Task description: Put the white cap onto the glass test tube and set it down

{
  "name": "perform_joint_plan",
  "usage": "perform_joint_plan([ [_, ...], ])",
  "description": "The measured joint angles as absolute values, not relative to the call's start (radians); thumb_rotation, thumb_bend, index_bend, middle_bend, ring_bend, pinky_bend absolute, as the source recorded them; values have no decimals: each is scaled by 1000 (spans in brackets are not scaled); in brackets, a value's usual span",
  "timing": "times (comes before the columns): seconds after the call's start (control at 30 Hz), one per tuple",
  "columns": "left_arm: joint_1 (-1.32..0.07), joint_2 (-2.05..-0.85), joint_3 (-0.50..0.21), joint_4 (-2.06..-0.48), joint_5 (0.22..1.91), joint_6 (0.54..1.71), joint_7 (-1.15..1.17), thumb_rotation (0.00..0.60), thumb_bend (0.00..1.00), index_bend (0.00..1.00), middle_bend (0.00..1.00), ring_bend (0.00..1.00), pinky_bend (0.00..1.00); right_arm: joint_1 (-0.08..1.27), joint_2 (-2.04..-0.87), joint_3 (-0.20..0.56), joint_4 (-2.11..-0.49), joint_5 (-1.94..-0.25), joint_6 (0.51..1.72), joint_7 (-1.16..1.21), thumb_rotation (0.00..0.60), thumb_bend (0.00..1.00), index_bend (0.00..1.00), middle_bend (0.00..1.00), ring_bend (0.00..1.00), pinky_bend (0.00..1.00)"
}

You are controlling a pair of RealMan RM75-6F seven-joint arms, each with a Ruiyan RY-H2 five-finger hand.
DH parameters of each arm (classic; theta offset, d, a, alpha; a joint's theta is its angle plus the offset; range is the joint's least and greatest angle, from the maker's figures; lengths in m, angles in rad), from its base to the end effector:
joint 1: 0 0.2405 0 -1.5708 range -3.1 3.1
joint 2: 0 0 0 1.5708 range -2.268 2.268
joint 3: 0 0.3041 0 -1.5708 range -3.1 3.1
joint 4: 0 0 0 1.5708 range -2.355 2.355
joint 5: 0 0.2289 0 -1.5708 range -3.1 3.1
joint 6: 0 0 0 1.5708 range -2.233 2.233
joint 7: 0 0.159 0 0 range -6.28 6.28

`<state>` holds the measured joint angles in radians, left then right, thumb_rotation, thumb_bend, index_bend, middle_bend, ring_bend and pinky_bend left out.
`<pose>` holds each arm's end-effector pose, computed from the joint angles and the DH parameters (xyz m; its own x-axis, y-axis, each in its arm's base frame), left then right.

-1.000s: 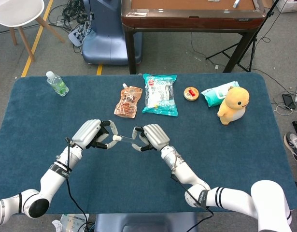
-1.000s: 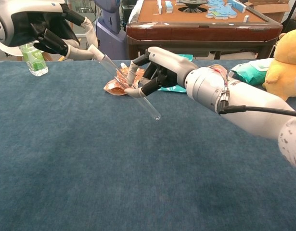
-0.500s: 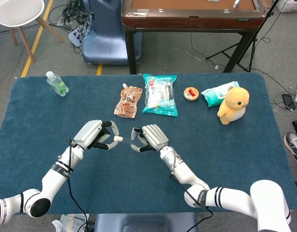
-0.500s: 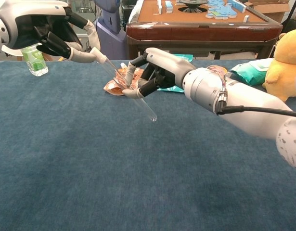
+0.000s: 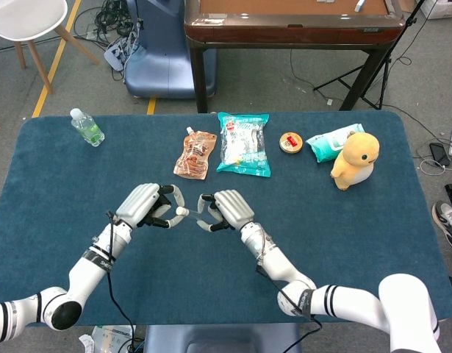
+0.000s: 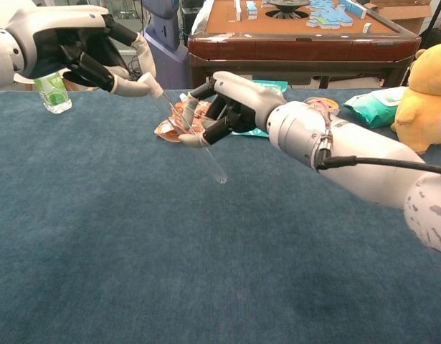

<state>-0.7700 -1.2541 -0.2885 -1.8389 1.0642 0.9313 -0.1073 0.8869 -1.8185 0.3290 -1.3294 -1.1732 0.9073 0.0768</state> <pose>-0.1135 0.3892 0.0579 -0.0430 0.4003 0.9154 0.9344 -0.3081 0.1787 -0.0626 -0.4062 -0.1091 -0.0339 -0.4174 0.9081 -0.9006 -0.3812 -0.2089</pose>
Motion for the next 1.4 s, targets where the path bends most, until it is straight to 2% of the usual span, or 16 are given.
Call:
perform_joint_plan([
  [0.27, -770, -1263, -285, -1832, 1070, 937, -104, 600, 330, 522, 1000, 1000, 1000, 886, -1823, 336, -1334, -1162, 913, 72, 600, 777, 756, 936, 1000, 989],
  [0.6, -773, -1242, -281, -1833, 1074, 910, -109, 600, 325, 205, 1000, 1000, 1000, 885, -1791, 322, -1349, -1151, 892, 33, 600, 791, 756, 937, 1000, 990],
  [0.7, -772, -1232, -278, -1829, 1076, 904, -112, 600, 326, 167, 1000, 1000, 1000, 886, -1754, 313, -1368, -1142, 866, 9, 600, 792, 756, 938, 1000, 990],
  [1.0, -759, -1201, -273, -1813, 1060, 898, -116, 600, 326, 143, 1000, 1000, 1000, 915, -1553, 264, -1460, -1047, 741, -187, 600, 793, 756, 938, 1000, 990],
  [1.13, -753, -1199, -267, -1809, 1061, 906, -111, 600, 326, 143, 1000, 1000, 1000, 943, -1485, 220, -1490, -969, 703, -307, 600, 793, 756, 938, 1000, 990],
  [1.27, -744, -1200, -255, -1805, 1064, 920, -93, 600, 326, 143, 1000, 1000, 1000, 963, -1477, 165, -1485, -914, 698, -376, 600, 792, 756, 938, 1000, 990],
  [1.4, -736, -1200, -248, -1809, 1066, 928, -84, 600, 325, 143, 1000, 1000, 1000, 967, -1517, 142, -1437, -903, 708, -391, 600, 790, 756, 938, 1000, 990],
])
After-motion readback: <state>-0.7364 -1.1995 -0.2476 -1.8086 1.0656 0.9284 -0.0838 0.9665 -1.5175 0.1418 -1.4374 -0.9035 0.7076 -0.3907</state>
